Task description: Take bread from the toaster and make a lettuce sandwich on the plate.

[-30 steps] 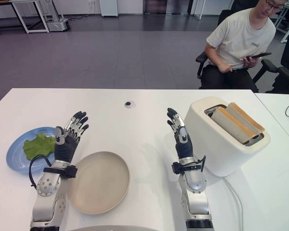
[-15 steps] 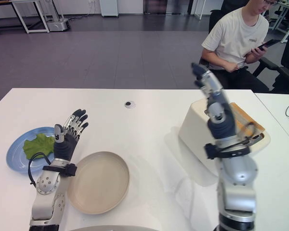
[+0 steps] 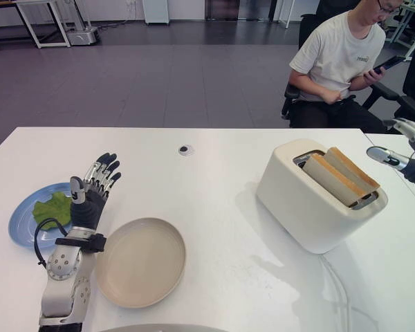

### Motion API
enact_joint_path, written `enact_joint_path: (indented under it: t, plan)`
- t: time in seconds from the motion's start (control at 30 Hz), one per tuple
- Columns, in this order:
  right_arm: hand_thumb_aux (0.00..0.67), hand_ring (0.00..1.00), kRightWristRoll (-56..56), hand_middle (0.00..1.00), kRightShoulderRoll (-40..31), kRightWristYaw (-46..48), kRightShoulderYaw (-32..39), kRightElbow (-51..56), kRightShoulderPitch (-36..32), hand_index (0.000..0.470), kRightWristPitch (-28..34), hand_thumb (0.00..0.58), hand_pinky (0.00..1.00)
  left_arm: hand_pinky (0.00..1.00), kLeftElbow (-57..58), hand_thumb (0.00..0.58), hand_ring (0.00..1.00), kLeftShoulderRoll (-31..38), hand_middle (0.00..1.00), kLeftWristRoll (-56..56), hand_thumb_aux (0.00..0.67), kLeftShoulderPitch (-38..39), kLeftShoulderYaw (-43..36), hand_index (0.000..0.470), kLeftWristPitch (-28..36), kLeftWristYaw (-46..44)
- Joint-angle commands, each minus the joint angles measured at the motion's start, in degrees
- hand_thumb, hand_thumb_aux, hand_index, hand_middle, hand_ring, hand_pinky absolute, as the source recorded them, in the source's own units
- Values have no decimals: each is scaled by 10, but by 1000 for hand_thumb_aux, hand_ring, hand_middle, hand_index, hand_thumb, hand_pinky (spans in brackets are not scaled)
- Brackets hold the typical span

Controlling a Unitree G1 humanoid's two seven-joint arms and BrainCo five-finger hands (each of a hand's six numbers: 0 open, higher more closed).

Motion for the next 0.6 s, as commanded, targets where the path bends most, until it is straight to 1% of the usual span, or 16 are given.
enact_joint_path:
  t: [0.03, 0.07, 0.1, 0.17, 0.2, 0.27, 0.3, 0.33, 0.4, 0.43, 0.53, 0.57, 0.6]
  plan:
    - [37, 0, -15, 0, -6, -9, 33, 47, -2, 26, -29, 62, 0, 0, -7, 0, 0, 5, 0, -2, 0, 13, 6, 0, 8, 0]
    - [42, 0, -17, 0, -6, -10, 41, 52, -4, 29, -33, 71, 0, 0, -8, 0, 0, 5, 0, -2, 0, 14, 8, 0, 7, -1]
    - [87, 0, -18, 0, -5, -12, 48, 58, -5, 61, -37, 140, 0, 0, -9, 0, 0, 5, 0, -3, 0, 16, 9, 0, 7, -1]
    - [145, 0, -22, 0, -4, -19, 60, 68, -7, 101, -43, 223, 0, 0, -11, 0, 0, 5, 0, -3, 0, 18, 11, 0, 7, -1]
    - [137, 0, -23, 0, -3, -20, 66, 72, -7, 96, -45, 212, 0, 0, -13, 0, 0, 5, 0, -3, 0, 19, 11, 0, 7, -1]
    - [147, 0, -24, 0, -2, -23, 74, 78, -7, 103, -48, 227, 0, 0, -15, 0, 0, 5, 0, -3, 0, 20, 12, 0, 9, -1]
    - [166, 0, -26, 0, -2, -25, 78, 82, -8, 116, -49, 251, 0, 0, -16, 0, 0, 5, 0, -3, 0, 20, 12, 0, 9, -1]
    - [173, 0, -26, 0, -3, -27, 81, 86, -9, 122, -50, 261, 0, 0, -16, 0, 0, 5, 0, -3, 0, 20, 13, 0, 9, -1]
    - [273, 0, -28, 0, -5, -33, 87, 96, -11, 192, -53, 377, 0, 0, -17, 0, 0, 5, 0, -3, 0, 21, 14, 0, 9, -1]
    - [279, 0, -29, 0, -7, -36, 89, 100, -13, 195, -53, 382, 0, 0, -17, 0, 0, 5, 0, -4, 0, 21, 14, 0, 9, -1]
    - [339, 0, -35, 0, -11, -44, 97, 112, -18, 238, -57, 438, 0, 0, -19, 0, 0, 5, 0, -4, 0, 22, 15, 0, 9, 0]
    - [347, 0, -35, 0, -11, -45, 99, 114, -19, 243, -58, 445, 0, 0, -19, 0, 0, 4, 0, -4, 0, 23, 16, 0, 9, 0]
    - [402, 0, -36, 0, -11, -46, 102, 114, -19, 282, -59, 487, 0, 0, -20, 0, 0, 4, 0, -4, 0, 23, 16, 0, 9, 0]
